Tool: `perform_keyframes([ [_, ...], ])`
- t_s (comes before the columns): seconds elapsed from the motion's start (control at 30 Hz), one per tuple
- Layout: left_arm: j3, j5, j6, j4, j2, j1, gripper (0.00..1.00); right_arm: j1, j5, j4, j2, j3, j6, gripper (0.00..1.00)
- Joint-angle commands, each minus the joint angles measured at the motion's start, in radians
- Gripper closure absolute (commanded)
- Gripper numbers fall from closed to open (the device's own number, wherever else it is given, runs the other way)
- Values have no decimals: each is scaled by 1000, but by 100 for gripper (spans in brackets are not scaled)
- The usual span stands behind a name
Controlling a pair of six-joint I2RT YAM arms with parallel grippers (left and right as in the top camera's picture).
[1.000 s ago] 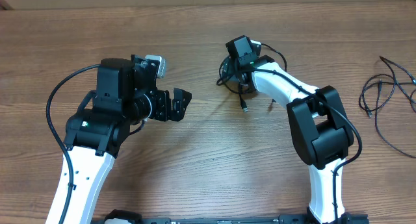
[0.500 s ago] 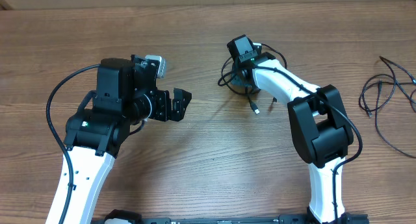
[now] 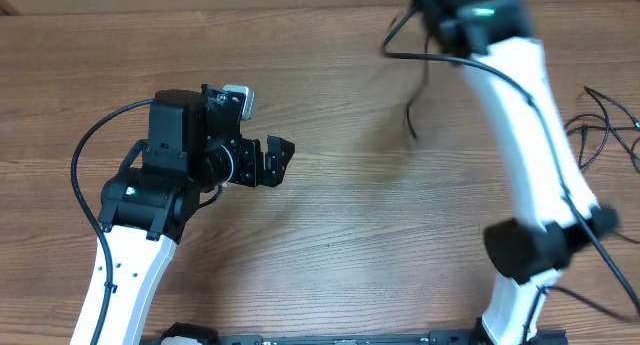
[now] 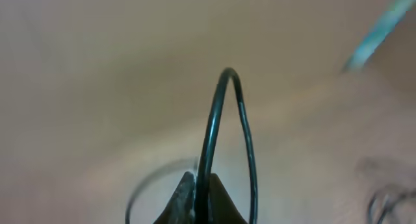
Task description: Untangle cables
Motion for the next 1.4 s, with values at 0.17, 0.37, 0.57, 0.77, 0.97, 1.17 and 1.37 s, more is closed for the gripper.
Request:
perform_keyframes([
  [0.17, 10, -7, -3, 2, -3, -6, 0, -357, 135, 218, -163, 290, -81, 96],
  [0.37, 10, -7, -3, 2, -3, -6, 0, -531, 129, 263, -186, 288, -81, 96],
  [0.57, 10, -7, -3, 2, -3, -6, 0, -628, 129, 328, -190, 285, -81, 96],
  [0.77, 10, -7, -3, 2, -3, -6, 0, -698, 130, 333, -190, 285, -81, 96],
  [0.97, 10, -7, -3, 2, -3, -6, 0, -788, 71, 126, -190, 225, -13, 96],
  [1.17, 10, -7, -3, 2, -3, -6, 0, -811, -7, -18, -190, -81, 32, 96],
  [1.37, 10, -7, -3, 2, -3, -6, 0, -811, -31, -55, -190, -369, 32, 42],
])
